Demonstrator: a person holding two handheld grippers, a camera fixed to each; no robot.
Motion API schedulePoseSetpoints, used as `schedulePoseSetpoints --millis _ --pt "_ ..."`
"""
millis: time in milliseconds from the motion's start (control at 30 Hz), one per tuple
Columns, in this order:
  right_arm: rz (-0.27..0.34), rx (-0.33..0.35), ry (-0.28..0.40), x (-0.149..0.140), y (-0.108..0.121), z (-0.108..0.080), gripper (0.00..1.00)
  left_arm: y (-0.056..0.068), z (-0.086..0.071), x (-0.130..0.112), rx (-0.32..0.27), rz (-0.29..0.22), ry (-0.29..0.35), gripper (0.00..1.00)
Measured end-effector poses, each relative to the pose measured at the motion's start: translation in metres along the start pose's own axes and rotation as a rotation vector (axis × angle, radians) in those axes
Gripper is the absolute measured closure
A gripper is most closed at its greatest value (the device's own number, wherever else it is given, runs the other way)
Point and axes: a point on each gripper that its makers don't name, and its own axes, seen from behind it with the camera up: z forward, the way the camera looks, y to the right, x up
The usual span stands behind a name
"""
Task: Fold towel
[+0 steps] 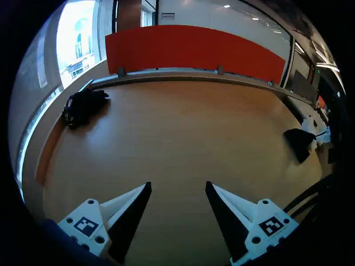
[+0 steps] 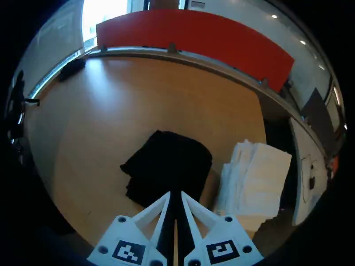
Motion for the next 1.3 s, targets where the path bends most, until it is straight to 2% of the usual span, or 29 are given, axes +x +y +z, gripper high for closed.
schedulePoseSetpoints --millis 500,967,1300 --pt "0.080 -0.065 -0.103 -0.049 0.016 0.015 0.98 -0.002 0.000 0.000 0.011 0.017 -0.004 0.10" --pt "0.117 -0.082 -0.192 -0.077 0.013 0.040 0.98 0.001 0.004 0.002 0.014 0.037 -0.009 0.10" --pt "0.178 -0.102 -0.224 -0.089 0.015 0.057 0.98 -0.003 0.004 0.000 0.026 0.038 -0.014 0.10"
